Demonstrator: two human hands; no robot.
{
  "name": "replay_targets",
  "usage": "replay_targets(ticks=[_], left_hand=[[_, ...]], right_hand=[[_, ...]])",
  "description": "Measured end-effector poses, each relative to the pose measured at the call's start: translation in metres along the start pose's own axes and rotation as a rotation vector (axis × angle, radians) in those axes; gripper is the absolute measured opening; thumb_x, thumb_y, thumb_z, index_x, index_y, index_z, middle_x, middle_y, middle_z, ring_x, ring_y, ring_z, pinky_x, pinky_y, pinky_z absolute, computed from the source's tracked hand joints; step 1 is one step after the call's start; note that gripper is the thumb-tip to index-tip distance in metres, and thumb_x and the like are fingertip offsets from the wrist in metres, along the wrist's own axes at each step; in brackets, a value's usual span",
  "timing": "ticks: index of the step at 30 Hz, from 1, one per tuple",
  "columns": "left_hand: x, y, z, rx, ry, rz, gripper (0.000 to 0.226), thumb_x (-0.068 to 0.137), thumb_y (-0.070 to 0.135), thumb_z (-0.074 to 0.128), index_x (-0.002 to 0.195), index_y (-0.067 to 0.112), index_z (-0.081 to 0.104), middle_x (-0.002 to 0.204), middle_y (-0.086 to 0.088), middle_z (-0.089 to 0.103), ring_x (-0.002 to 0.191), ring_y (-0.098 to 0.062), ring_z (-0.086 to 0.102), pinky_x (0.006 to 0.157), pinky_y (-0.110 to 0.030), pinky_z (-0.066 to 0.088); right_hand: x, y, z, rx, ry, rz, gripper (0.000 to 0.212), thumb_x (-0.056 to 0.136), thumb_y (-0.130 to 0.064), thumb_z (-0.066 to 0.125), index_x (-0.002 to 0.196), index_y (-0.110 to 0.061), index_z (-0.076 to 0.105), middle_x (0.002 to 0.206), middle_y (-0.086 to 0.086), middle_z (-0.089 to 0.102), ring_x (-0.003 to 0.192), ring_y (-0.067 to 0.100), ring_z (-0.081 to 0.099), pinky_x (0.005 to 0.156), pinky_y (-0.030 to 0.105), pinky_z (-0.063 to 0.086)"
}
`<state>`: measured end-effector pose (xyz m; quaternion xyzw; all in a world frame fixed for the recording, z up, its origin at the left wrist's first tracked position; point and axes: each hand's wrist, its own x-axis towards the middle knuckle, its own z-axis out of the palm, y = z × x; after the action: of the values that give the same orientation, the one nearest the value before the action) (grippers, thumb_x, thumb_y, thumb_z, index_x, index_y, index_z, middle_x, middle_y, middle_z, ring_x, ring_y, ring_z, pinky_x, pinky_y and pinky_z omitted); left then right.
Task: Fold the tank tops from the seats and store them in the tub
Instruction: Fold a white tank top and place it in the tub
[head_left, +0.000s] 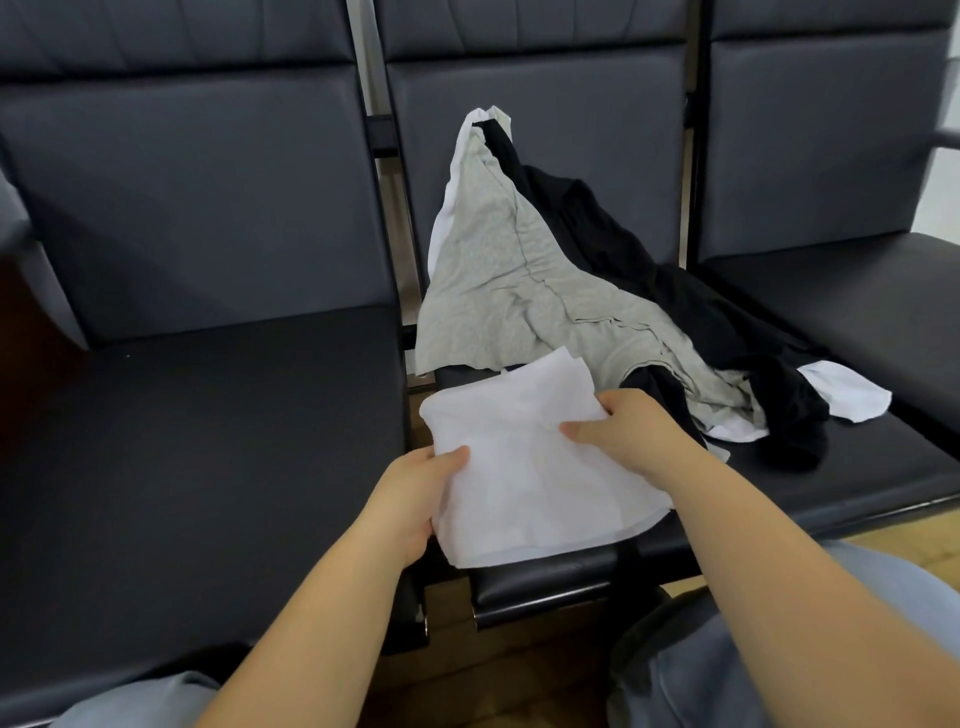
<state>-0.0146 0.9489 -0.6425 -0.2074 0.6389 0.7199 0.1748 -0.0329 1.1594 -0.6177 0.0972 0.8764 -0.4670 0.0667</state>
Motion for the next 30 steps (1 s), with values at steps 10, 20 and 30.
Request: replay_targets(ticks=[10, 20, 30], left_hand=[[-0.015, 0.002, -0.004, 0.256, -0.088, 0.257, 0.067, 0.1, 0.009, 0.047, 0.15, 0.041, 0.017, 0.145, 0.011, 0.037, 0.123, -0.014, 0.048, 0.109, -0.037, 0.04], [-0.042, 0.016, -0.03, 0.388, -0.046, 0.26, 0.062, 0.099, 0.013, 0.048, 0.15, 0.039, 0.022, 0.152, 0.005, 0.033, 0.127, -0.018, 0.045, 0.11, -0.037, 0.037], [-0.078, 0.027, -0.083, 0.688, 0.074, 0.344, 0.064, 0.102, 0.022, 0.043, 0.152, 0.041, 0.008, 0.154, 0.005, 0.029, 0.127, -0.016, 0.042, 0.099, -0.027, 0.034]], right_hand=[[-0.006, -0.002, -0.003, -0.14, -0.114, -0.081, 0.065, 0.095, -0.013, 0.052, 0.152, -0.026, 0.023, 0.145, 0.001, 0.042, 0.123, 0.02, 0.046, 0.091, 0.021, 0.033], [-0.018, -0.013, 0.011, -0.093, -0.101, -0.262, 0.044, 0.099, -0.004, 0.043, 0.133, -0.028, 0.055, 0.146, -0.006, 0.044, 0.136, 0.01, 0.037, 0.089, 0.004, 0.022], [-0.035, -0.056, 0.05, -0.115, -0.163, -0.322, 0.048, 0.099, -0.01, 0.046, 0.142, -0.032, 0.043, 0.149, -0.003, 0.038, 0.122, 0.011, 0.042, 0.095, 0.018, 0.031]])
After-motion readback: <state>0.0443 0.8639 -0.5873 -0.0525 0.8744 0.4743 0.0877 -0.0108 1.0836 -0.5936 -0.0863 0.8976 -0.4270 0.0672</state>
